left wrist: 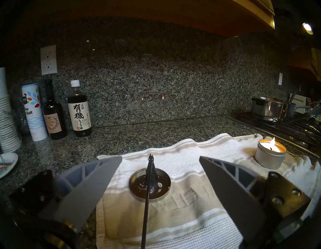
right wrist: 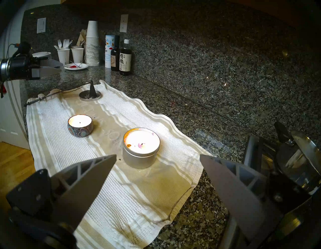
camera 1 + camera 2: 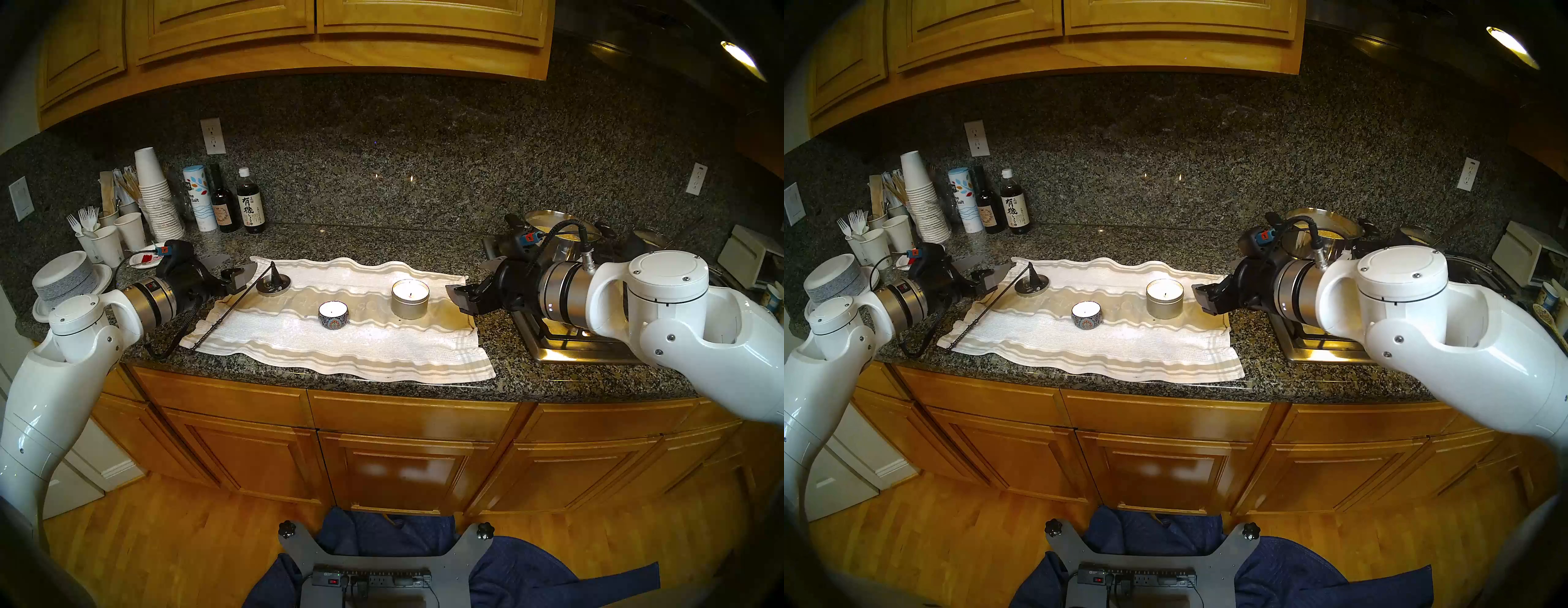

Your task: Put out candle flame

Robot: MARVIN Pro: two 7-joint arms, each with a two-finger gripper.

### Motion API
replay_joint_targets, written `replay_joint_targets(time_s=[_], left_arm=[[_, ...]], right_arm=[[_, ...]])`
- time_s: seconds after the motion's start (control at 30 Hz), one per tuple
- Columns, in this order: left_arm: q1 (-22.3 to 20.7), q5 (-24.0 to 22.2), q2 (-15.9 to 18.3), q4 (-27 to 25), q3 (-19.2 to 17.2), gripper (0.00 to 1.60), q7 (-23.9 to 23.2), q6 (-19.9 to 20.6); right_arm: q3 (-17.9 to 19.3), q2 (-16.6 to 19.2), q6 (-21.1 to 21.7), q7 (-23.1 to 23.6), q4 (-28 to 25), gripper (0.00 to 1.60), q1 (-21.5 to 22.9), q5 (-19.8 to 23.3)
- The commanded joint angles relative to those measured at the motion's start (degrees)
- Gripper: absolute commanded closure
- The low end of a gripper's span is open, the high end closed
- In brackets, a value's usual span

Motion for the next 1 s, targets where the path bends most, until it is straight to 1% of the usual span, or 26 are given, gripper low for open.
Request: replay_joint_targets(time_s=[0.0,0.1,0.17,0.33,0.53,0.63,0.77,0.97], left_arm=[[-1.33,-0.17,1.83,-0.74,-1.57,0.0,-1.04,0.17],[-0.78,-0.47,3.34,-0.82,-2.01,0.0,-1.6,2.06],[-0.12,0.22,4.54,-0.62,-1.82,0.0,-2.55,2.55],[0.4,1.38,4.84,-0.91,-1.67,0.0,-1.72,3.46],[0.35,2.27,4.78,-0.37,-1.58,0.0,-1.77,3.54],[-0.01,3.54,4.64,0.74,-0.38,0.0,-1.85,2.98],[-0.46,5.0,3.54,1.54,0.98,0.0,-0.93,1.98],[-0.92,5.71,2.87,1.91,1.59,0.0,-0.31,1.39]], right_arm=[[1.25,0.22,-0.34,-0.04,-0.02,0.0,1.24,-0.03],[1.21,0.23,-0.35,-0.05,-0.02,0.0,1.27,-0.03],[1.19,0.23,-0.36,-0.05,-0.03,0.0,1.29,-0.02],[1.16,0.25,-0.37,-0.05,-0.03,0.0,1.32,-0.01],[1.13,0.26,-0.38,-0.06,-0.03,0.0,1.35,0.0],[1.12,0.26,-0.38,-0.05,-0.03,0.0,1.37,0.01],[1.1,0.27,-0.39,-0.05,-0.03,0.0,1.39,0.01],[1.08,0.27,-0.39,-0.07,-0.03,0.0,1.39,0.01]])
